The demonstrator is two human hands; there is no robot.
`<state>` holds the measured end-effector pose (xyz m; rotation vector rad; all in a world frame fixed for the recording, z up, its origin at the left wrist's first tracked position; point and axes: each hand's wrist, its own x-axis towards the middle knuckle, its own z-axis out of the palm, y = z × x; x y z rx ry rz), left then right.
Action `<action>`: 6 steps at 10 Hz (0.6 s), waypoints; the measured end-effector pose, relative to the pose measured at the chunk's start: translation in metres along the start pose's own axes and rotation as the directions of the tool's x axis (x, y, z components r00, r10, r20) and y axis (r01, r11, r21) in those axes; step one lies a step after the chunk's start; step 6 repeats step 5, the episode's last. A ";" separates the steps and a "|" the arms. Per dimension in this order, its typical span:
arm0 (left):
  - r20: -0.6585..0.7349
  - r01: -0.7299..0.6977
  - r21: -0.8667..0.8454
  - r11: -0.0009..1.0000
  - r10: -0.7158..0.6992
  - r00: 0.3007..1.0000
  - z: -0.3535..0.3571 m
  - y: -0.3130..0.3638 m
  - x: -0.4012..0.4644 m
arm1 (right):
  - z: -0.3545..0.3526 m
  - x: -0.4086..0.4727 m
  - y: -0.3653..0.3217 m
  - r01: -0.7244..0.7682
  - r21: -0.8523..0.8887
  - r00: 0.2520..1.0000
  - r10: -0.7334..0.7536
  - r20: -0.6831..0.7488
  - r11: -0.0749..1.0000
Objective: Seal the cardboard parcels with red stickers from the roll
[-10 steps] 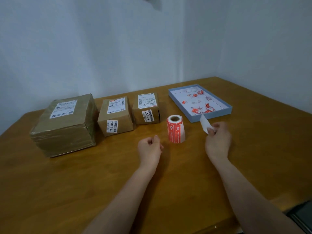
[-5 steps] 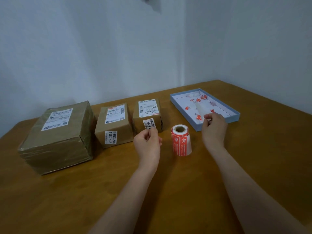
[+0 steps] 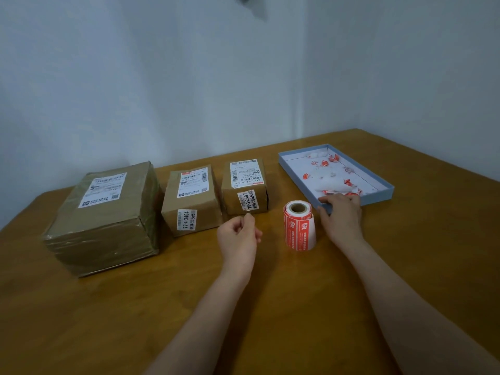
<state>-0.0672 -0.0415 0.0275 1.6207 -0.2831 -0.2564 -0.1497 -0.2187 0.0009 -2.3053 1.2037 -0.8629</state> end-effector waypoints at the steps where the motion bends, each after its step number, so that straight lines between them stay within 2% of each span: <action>1: 0.059 0.014 0.044 0.999 -0.017 0.998 -0.006 0.001 -0.008 | -0.006 -0.008 0.001 0.024 0.037 0.996 -0.027 0.084 0.999; 3: 0.116 0.033 0.132 0.991 -0.049 0.992 -0.019 0.002 -0.026 | -0.023 -0.031 -0.009 0.080 0.072 0.966 -0.096 0.241 0.994; 4: 0.122 0.026 0.127 0.992 -0.042 0.992 -0.029 0.008 -0.033 | -0.026 -0.042 -0.008 0.110 0.129 0.982 -0.128 0.142 0.985; 5: 0.106 -0.018 0.111 0.994 0.007 0.994 -0.045 0.020 -0.040 | -0.036 -0.052 -0.017 0.064 0.213 0.994 -0.043 -0.103 0.975; 6: 0.106 -0.018 0.111 0.994 0.007 0.994 -0.045 0.020 -0.040 | -0.036 -0.052 -0.017 0.064 0.213 0.994 -0.043 -0.103 0.975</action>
